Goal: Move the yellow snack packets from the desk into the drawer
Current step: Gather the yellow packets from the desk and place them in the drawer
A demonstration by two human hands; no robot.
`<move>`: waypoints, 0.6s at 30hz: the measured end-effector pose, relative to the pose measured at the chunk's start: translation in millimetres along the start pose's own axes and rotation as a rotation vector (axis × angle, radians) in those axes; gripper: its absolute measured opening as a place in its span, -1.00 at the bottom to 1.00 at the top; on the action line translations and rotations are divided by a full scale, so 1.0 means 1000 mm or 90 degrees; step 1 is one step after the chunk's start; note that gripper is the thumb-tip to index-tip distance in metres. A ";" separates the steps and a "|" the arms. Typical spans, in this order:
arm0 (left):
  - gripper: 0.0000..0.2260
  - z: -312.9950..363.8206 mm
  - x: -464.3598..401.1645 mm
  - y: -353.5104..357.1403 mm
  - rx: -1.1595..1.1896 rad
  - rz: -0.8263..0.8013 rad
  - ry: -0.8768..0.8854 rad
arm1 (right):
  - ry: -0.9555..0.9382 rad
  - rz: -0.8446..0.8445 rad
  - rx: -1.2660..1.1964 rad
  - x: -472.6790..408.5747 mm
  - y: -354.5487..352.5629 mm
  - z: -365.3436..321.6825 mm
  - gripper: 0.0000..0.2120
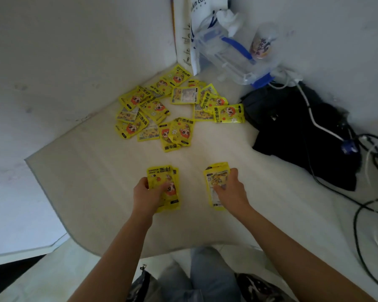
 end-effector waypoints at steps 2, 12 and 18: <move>-0.80 -0.004 0.015 0.009 -0.014 -0.039 0.016 | 0.016 0.014 -0.041 0.019 -0.001 0.019 -0.64; -0.84 -0.051 0.123 0.032 -0.071 -0.211 0.085 | 0.081 0.084 -0.176 0.153 0.002 0.129 -0.67; -0.84 -0.074 0.205 0.072 -0.112 -0.321 0.118 | 0.143 0.174 -0.291 0.224 -0.018 0.219 -0.66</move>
Point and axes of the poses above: each hand's wrist, its own x-axis away from the middle knuckle, its own y-axis out of the palm, z = x × y, the point moved 9 cm from there along -x, towards the middle knuckle, and after that the axes turned 10 degrees about y, right-handed, at the moved point
